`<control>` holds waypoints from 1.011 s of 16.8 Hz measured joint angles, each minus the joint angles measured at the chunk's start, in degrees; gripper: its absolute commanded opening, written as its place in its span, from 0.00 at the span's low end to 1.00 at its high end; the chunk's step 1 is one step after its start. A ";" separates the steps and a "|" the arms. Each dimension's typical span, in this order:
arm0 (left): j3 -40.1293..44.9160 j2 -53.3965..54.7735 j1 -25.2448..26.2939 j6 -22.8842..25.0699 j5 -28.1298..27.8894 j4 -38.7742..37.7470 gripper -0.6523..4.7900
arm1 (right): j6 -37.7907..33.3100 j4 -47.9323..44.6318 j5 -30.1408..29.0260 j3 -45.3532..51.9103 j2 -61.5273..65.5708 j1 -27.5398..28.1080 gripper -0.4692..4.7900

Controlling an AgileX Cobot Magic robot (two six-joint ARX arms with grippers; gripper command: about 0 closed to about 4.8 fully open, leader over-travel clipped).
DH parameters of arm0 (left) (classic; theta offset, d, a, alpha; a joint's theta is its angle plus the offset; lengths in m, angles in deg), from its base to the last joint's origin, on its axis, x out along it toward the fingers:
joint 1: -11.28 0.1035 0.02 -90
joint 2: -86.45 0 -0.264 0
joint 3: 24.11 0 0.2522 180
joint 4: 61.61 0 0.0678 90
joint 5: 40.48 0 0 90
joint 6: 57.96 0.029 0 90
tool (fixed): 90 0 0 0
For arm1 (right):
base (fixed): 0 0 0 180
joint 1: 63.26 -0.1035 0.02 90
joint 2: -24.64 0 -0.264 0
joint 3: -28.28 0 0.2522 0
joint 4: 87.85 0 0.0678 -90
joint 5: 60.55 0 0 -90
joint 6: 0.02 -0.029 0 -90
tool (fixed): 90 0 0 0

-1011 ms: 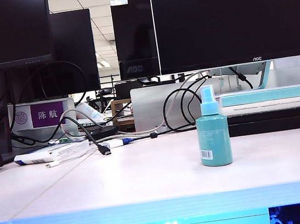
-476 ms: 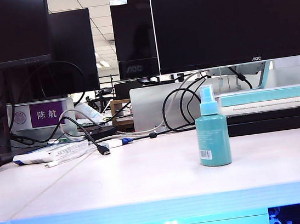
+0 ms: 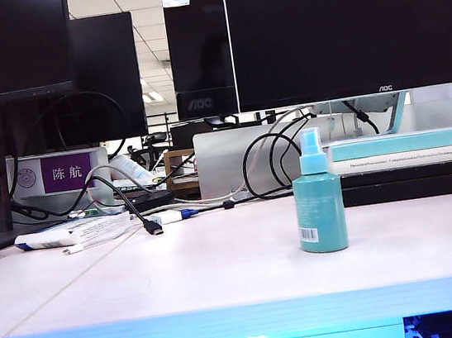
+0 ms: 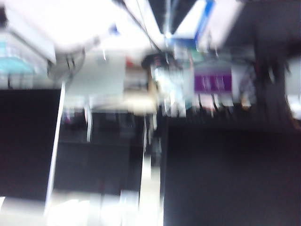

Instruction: Pick up the sprayer with the left hand and remove the lid with the right hand then place it on the table.

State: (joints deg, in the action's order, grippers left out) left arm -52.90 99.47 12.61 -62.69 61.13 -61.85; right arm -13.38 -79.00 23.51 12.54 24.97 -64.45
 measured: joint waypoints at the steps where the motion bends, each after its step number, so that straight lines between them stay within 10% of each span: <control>1: -5.46 6.75 0.04 0.63 2.32 -0.72 0.78 | -0.13 -0.17 -0.11 -2.25 0.07 0.00 0.37; 2: -8.94 10.86 0.02 1.44 4.72 -0.46 1.00 | -0.22 -0.31 -0.13 -4.04 0.07 0.00 0.39; 3: -12.63 14.95 0.02 2.03 7.98 -0.07 1.00 | -0.22 -0.39 -0.11 -5.53 0.09 0.02 0.59; 9: -21.16 41.46 -2.36 3.89 34.40 1.18 1.00 | -1.81 -0.42 -3.82 -17.51 16.66 0.04 0.84; 17: -22.60 71.17 -19.63 16.85 37.05 8.02 1.00 | -1.60 0.92 -25.07 -29.77 46.25 0.28 1.00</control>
State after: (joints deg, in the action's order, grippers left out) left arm -75.50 170.63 -7.02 -45.84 98.18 -53.83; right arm -14.98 -78.08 -1.56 -17.23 71.22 -64.17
